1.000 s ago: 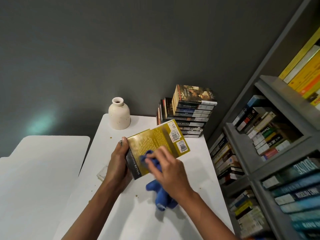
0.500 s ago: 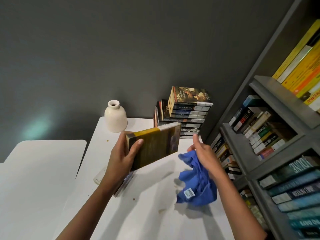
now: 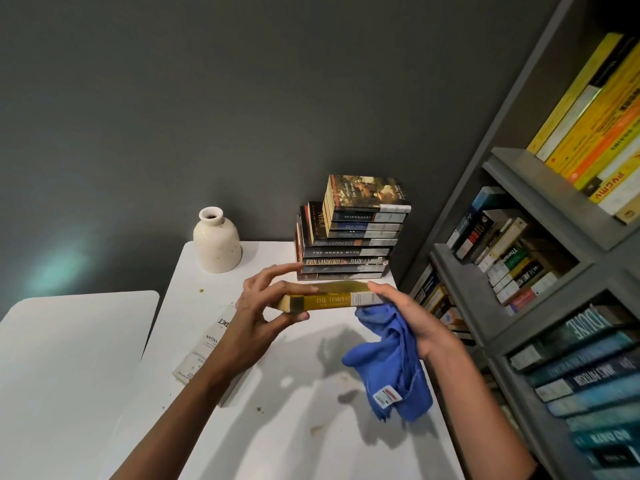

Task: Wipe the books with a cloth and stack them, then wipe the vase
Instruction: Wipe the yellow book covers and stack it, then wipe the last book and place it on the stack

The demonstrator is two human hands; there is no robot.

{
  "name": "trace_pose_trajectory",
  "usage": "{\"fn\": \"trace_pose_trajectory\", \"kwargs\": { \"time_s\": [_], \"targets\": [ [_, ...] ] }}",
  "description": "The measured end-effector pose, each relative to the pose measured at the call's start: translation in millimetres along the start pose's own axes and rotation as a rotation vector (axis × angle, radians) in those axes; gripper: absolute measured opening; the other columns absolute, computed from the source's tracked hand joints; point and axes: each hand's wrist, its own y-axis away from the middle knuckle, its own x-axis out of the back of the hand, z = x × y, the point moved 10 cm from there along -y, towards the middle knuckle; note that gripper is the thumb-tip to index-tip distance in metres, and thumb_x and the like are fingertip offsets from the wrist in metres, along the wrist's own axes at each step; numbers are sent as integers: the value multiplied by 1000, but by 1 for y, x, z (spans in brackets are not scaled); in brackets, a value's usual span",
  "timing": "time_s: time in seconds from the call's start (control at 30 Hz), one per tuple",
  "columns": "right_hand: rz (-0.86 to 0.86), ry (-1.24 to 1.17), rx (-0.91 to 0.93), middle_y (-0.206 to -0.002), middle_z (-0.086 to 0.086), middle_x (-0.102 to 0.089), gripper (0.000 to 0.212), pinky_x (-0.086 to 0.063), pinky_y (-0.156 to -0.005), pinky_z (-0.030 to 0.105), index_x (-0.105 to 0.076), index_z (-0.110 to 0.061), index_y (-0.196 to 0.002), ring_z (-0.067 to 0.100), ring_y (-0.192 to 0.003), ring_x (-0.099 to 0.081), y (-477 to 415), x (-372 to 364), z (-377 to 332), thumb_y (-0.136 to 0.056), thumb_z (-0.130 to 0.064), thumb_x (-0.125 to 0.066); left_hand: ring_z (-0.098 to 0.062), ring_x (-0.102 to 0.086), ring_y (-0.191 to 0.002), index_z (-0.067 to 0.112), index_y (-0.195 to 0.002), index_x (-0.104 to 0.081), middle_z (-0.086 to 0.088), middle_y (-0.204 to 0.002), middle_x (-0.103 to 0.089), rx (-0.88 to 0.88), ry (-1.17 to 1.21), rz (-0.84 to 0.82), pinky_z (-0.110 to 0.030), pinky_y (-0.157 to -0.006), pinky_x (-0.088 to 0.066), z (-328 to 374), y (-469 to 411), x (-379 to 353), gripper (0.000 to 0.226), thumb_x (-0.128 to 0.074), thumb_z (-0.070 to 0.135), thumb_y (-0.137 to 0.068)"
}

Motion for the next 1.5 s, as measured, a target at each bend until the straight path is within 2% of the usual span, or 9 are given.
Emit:
{"fn": "trace_pose_trajectory", "kwargs": {
  "time_s": [0.17,0.27,0.4,0.53,0.73,0.93,1.03,1.17,1.5],
  "targets": [
    [87,-91,-14,-80,15,-67,33,-48,-71,33,-67,-4,-81,26,-71,-62,-12,19,-1,-73,-36,-69,-9,-22,-144,61,-109,-59,15,-159,-14,154,88,48,-29,-109,-24,-26,0,-12,36,-69,57,-74],
    [117,-71,76,-84,15,-60,53,-46,-67,33,-58,-10,-89,27,-73,-58,-23,31,-11,-57,-43,-86,-17,-53,-126,48,-122,-56,8,-150,-42,418,441,136,-33,-96,-47,-57,1,-23,57,-77,47,-69],
    [108,30,233,-85,6,-67,20,-53,-65,30,-62,-16,-95,20,-72,-65,-22,34,-40,-83,-30,-69,-25,-65,-110,19,-129,-54,4,-132,-60,435,567,281,-42,-92,-53,-74,-24,-21,62,-83,22,-75],
    [362,470,393,-114,7,-67,27,-50,-94,37,-58,-15,-110,19,-102,-64,-31,63,-94,-91,-34,-62,-22,-66,-108,16,-130,-55,3,-128,-62,372,546,276,-36,-89,-55,-66,-79,-26,51,-72,4,-83],
    [543,794,494,-111,0,-60,60,-46,-90,32,-51,-11,-118,17,-101,-57,-55,98,-183,-73,-38,-80,-23,-66,-105,7,-138,-49,1,-118,-66,282,435,212,-36,-88,-56,-47,-184,-40,55,-66,-2,-87],
    [617,1086,451,-115,14,-55,45,-44,-87,35,-61,-14,-113,32,-107,-57,-98,126,-224,-81,-44,-71,-16,-58,-115,6,-141,-46,-7,-132,-60,334,271,209,-30,-101,-47,-67,-238,-53,57,-66,1,-88],
    [627,1173,376,-123,17,-48,54,-42,-95,40,-59,-14,-124,36,-115,-51,-114,138,-222,-83,-48,-67,-12,-58,-114,5,-140,-47,-9,-132,-60,374,219,204,-21,-100,-44,-83,-242,-64,57,-67,0,-87],
    [598,1190,386,-117,15,-59,49,-46,-88,38,-62,-14,-116,34,-110,-56,-122,140,-220,-82,-47,-69,-19,-56,-121,10,-145,-42,-8,-135,-58,345,101,221,-36,-109,-41,-87,-240,-68,63,-68,5,-88],
    [727,1284,376,-121,13,-63,55,-46,-86,40,-60,-19,-122,36,-113,-55,-111,135,-225,-77,-46,-75,-28,-60,-118,1,-131,-57,-20,-133,-57,228,-123,218,-40,-104,-47,-86,-231,-70,48,-66,-8,-84]
  ]
}}
